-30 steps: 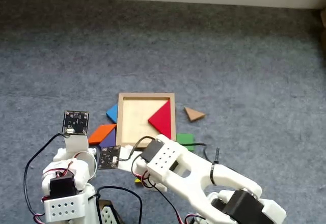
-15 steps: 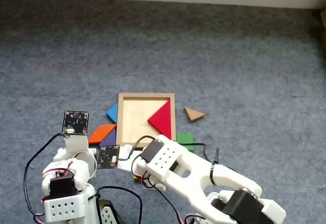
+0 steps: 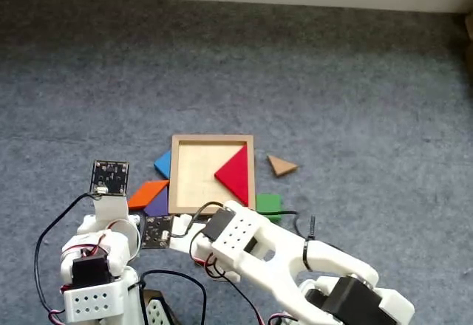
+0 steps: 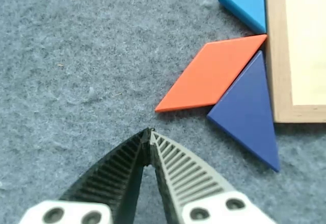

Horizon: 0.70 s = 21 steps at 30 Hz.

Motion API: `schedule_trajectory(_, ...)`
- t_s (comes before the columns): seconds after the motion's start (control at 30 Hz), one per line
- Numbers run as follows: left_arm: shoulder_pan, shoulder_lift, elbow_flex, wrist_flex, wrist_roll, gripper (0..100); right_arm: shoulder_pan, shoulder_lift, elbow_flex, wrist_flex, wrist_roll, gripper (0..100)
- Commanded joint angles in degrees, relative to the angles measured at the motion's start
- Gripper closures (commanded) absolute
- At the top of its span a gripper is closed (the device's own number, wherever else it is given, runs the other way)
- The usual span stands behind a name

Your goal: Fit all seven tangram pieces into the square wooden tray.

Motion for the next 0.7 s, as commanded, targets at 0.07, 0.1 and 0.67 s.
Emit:
schedule_trajectory(0.07,-0.5,-2.7,1.2,0.3,-0.5,99,-0.6,-0.3,-0.2,0.1,-0.6,63.8)
schedule_trajectory(0.1,-0.5,-2.7,1.2,0.3,-0.5,99,-0.6,-0.3,-0.2,0.0,-0.6,63.8)
schedule_trajectory(0.67,-0.5,-2.7,1.2,0.3,-0.5,99,-0.6,-0.3,2.5,0.0,-0.5,75.2)
